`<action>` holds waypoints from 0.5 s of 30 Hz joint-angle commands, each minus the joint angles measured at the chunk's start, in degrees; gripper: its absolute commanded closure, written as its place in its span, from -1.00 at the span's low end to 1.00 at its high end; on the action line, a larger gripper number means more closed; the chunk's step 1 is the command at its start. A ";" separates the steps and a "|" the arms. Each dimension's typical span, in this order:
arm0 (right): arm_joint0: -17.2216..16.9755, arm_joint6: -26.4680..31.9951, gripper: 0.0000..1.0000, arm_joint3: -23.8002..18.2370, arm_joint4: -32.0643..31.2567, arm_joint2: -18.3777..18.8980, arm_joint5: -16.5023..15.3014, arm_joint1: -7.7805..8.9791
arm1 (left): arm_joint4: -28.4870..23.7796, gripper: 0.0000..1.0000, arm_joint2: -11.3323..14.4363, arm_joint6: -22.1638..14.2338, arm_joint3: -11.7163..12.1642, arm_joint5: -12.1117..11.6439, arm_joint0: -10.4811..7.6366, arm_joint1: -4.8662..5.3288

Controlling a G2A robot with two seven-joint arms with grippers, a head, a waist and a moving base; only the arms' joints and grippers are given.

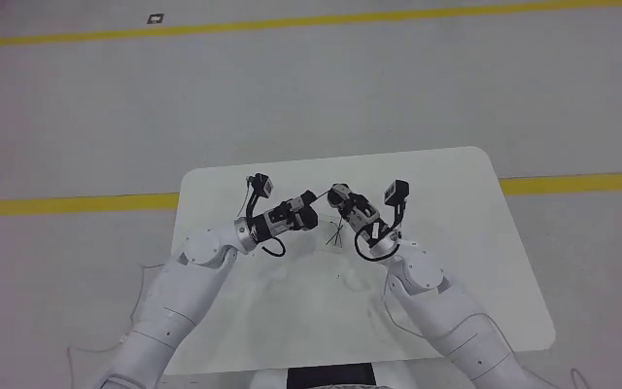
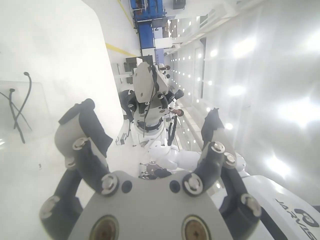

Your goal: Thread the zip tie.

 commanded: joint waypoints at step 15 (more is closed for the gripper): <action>-0.63 -0.92 1.00 -0.08 -0.72 -0.46 0.44 -0.49 | 1.02 -1.00 0.13 3.85 -1.32 0.46 0.04 -0.40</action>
